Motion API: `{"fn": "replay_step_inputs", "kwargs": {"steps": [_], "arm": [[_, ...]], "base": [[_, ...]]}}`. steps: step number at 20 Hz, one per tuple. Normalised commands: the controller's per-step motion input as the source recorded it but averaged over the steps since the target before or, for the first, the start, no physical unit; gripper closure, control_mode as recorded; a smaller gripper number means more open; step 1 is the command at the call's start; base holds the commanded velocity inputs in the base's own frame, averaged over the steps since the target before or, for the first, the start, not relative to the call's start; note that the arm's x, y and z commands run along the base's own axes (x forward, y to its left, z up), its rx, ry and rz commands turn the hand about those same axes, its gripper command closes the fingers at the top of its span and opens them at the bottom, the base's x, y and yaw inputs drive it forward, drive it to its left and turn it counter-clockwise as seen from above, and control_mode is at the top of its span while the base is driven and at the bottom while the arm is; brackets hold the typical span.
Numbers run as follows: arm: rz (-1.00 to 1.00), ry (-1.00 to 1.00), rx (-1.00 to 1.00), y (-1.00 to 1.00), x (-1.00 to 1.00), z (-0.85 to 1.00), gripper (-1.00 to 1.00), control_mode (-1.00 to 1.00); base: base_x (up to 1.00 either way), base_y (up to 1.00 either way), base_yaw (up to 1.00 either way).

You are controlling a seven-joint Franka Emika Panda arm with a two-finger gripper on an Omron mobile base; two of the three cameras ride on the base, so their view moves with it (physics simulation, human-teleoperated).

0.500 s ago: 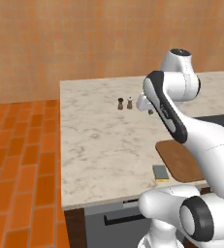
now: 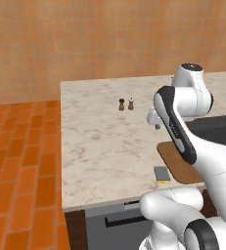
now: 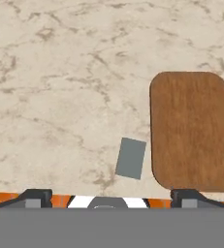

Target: Pick up the sponge from the counter and clean the cutting board by briefly scrubbing or pressing down on the cutting board. Once finished, release the sponge.

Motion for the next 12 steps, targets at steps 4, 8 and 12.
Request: {"fn": "replay_step_inputs", "kwargs": {"steps": [4, 8, 12], "arm": [[-0.12, 0.05, 0.22, -0.56, -0.57, -0.62, -1.00, -1.00], [-0.17, 0.07, 0.18, -0.36, -0.33, -0.71, -1.00, -1.00], [-0.25, 0.04, 0.03, -0.04, -0.03, -0.76, -1.00, -1.00]], "base": [[0.00, 0.00, 0.00], [0.00, 0.00, 0.00], [0.00, 0.00, 0.00]]}}
